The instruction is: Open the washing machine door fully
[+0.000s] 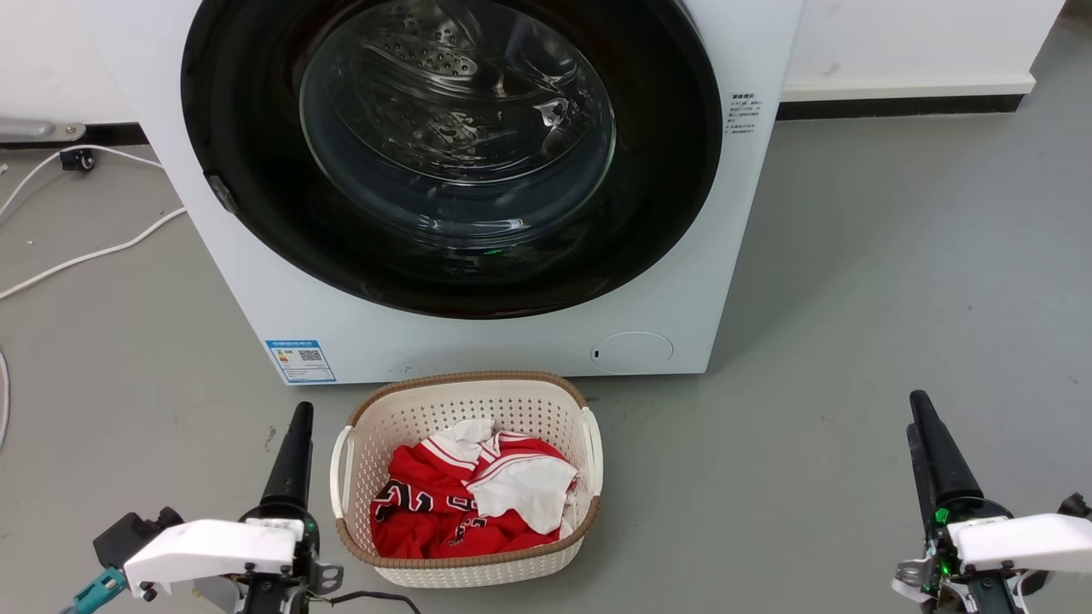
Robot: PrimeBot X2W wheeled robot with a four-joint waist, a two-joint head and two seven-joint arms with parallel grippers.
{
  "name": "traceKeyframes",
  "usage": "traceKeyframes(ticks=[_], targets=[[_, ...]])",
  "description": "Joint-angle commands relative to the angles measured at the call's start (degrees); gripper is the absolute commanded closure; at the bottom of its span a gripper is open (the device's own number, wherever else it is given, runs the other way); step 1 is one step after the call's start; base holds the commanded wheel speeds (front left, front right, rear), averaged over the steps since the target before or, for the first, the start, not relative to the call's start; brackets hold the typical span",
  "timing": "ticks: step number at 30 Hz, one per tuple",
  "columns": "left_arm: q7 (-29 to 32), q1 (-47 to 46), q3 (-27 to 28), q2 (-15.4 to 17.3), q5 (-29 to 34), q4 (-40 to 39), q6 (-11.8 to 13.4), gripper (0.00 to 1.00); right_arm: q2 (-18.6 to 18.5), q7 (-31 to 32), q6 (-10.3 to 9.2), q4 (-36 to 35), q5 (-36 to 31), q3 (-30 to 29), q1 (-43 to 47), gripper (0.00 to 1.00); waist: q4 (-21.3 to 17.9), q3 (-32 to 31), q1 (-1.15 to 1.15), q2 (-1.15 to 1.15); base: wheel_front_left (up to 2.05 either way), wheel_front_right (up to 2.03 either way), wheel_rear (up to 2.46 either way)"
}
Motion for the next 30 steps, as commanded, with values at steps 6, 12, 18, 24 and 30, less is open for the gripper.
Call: traceKeyframes(ticks=[6, 12, 18, 24, 30], targets=[[-1.8, 0.1, -1.9, 0.2, 8.7, -2.8, 2.0, 0.00, -0.1, -1.7, 0.01, -3.6, -9.9, 1.3, 0.5, 0.00, 0.0, 0.0, 0.00, 0.00, 0.00, 0.00, 0.00], [-3.2, 0.6, -3.5, 0.2, 15.8, -3.9, 3.7, 0.00, -0.1, -3.1, 0.01, -5.3, -18.4, 2.3, 1.4, 0.00, 0.0, 0.0, 0.00, 0.00, 0.00, 0.00, 0.00], [-4.5, 1.1, -4.7, 0.2, 21.5, -5.0, 5.1, 0.00, -0.1, -4.5, 0.01, -6.5, -25.3, 2.7, 2.4, 0.00, 0.1, 0.0, 0.00, 0.00, 0.00, 0.00, 0.00], [-5.7, 1.5, -5.7, 0.2, 26.9, -5.9, 6.0, 0.00, -0.1, -5.7, 0.01, -7.6, -30.9, 2.7, 3.2, 0.00, 0.1, 0.1, 0.00, 0.00, 0.00, 0.00, 0.00], [-6.9, 2.0, -6.6, 0.2, 31.8, -6.9, 6.8, 0.00, -0.1, -6.8, 0.01, -8.8, -36.6, 3.2, 3.8, 0.00, 0.1, 0.1, 0.00, 0.00, 0.00, 0.00, 0.00]])
